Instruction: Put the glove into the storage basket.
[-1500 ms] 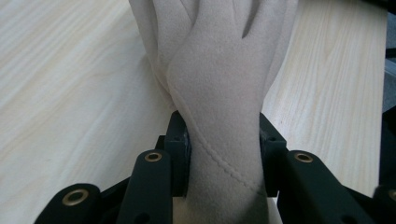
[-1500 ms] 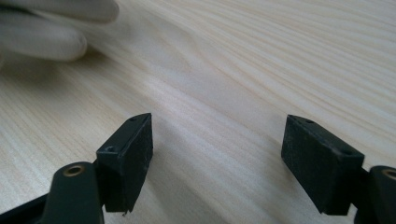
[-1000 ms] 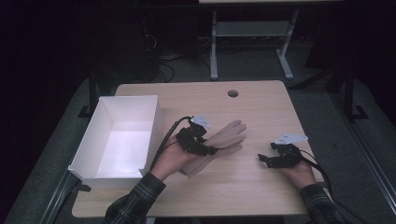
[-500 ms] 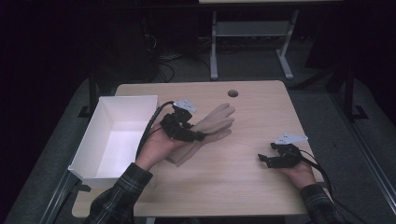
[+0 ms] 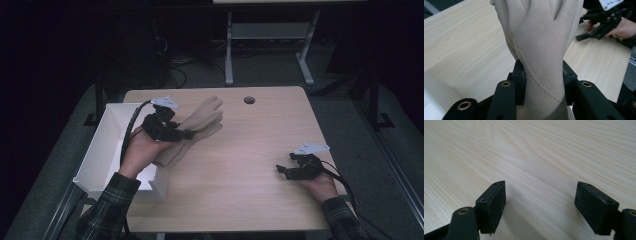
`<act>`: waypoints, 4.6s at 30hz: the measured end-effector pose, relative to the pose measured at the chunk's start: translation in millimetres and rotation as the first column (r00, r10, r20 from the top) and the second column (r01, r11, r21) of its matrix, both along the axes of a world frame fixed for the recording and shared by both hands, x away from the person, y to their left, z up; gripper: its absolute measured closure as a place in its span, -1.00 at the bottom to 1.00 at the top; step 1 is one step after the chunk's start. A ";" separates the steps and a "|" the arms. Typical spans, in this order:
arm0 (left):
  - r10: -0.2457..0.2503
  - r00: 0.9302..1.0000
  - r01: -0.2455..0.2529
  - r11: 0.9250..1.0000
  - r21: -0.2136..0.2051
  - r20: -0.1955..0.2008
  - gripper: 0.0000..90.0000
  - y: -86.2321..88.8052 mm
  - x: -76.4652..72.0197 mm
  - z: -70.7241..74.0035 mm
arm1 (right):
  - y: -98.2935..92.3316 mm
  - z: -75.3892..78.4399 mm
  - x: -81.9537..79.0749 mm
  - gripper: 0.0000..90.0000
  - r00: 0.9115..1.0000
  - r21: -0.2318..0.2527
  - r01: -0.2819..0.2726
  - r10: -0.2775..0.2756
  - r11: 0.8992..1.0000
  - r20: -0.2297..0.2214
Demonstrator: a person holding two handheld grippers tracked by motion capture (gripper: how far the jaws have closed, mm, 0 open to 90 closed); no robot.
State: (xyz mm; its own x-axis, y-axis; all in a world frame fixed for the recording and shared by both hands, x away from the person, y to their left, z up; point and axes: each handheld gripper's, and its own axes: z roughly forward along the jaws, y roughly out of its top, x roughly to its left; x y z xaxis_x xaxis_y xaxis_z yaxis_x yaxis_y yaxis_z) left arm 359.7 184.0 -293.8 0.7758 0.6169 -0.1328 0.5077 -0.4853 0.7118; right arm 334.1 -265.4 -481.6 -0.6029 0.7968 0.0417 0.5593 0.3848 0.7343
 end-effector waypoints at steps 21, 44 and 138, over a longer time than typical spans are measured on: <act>0.203 0.979 -0.203 0.979 -0.022 0.022 0.44 83.2 -6.2 -3.1 | 0.2 0.0 0.1 -0.46 1.000 0.000 0.001 -0.001 1.000 0.000; 0.373 0.928 -0.373 0.927 0.036 0.007 0.44 135.2 -11.7 -41.2 | 0.6 -0.1 0.4 -0.46 1.000 0.001 0.002 -0.002 1.000 0.001; 0.221 0.975 -0.221 0.975 -0.001 0.015 -0.59 103.8 8.1 -19.5 | 0.3 -0.3 0.8 -0.46 1.000 -0.002 -0.003 0.003 1.000 0.007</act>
